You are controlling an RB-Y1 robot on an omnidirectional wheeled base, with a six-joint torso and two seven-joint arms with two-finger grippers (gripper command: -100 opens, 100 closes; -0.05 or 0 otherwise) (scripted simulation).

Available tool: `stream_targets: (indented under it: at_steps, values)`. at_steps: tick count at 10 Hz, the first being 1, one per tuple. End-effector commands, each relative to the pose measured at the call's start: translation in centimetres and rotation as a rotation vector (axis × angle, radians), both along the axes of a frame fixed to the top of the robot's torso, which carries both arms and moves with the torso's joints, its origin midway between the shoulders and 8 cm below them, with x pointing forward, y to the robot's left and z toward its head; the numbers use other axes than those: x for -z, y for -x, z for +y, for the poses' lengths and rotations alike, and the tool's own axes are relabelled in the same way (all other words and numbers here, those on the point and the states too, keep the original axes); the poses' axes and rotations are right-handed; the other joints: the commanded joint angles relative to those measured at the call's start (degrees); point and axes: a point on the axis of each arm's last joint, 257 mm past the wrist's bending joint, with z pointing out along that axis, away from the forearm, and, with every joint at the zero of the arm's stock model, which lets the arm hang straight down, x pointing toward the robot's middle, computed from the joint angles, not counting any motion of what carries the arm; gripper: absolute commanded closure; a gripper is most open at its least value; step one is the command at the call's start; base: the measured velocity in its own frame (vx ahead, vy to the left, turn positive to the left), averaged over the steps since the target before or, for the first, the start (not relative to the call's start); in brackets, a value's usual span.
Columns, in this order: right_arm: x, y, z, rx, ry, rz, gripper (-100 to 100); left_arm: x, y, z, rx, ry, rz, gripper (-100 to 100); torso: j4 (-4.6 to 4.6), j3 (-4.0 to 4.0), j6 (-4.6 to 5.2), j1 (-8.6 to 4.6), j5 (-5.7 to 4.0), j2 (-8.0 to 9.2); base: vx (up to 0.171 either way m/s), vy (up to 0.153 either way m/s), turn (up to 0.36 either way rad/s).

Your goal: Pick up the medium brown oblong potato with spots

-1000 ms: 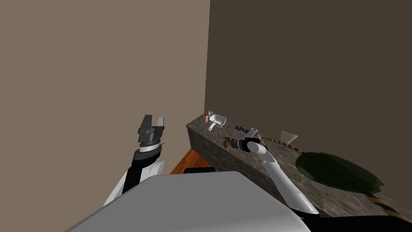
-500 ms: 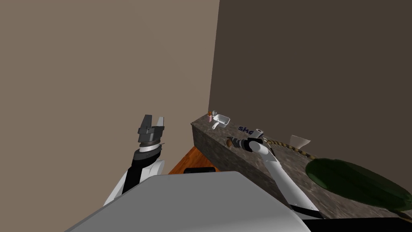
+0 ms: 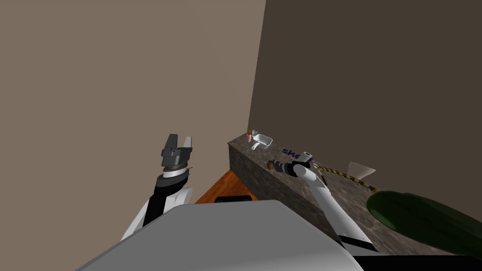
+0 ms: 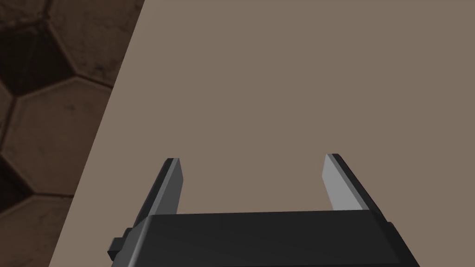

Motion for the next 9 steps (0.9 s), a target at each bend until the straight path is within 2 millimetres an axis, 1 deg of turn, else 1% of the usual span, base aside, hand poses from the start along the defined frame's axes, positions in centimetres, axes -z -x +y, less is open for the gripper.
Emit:
stream_targets:
  at_steps: [1,4,5,6,7,9]
  values:
    - [0.0,0.0,0.0,0.0,0.0,0.0,100,0.0,0.0,0.0,0.0,0.0,0.0,0,0.0,0.0,0.0,0.0,0.0,0.0,0.0,0.0,0.0]
    - [-0.1,-0.1,0.1,0.0,-0.001,-0.003,100,0.0,0.0,0.0,0.0,0.0,0.0,0,-0.07,-0.08,0.04,-0.05,-0.02,-0.1,0.0,0.0,0.0]
    - [-0.1,-0.1,0.1,-0.001,-0.001,-0.003,0,0.0,0.0,0.0,0.0,0.0,0.0,0,-0.07,-0.09,0.05,-0.06,-0.03,-0.1,0.0,0.0,0.0]
    - [-0.2,0.2,1.6,-0.034,-0.002,0.0,100,0.0,0.0,0.0,0.0,0.0,0.0,0,-0.07,-0.09,0.05,-0.06,-0.03,-0.11,0.055,-0.031,-0.276]
    - [-0.4,0.5,2.6,-0.056,-0.001,0.001,100,0.0,0.0,0.0,0.0,0.0,0.0,0,-0.1,-0.14,0.19,-0.17,-0.02,-0.2,0.094,-0.035,-0.334]
    - [-0.7,1.0,4.6,-0.1,-0.001,0.002,100,0.0,0.0,0.0,0.0,0.0,0.0,0,-0.15,-0.28,0.11,-0.18,-0.05,-0.45,0.112,-0.031,-0.217]
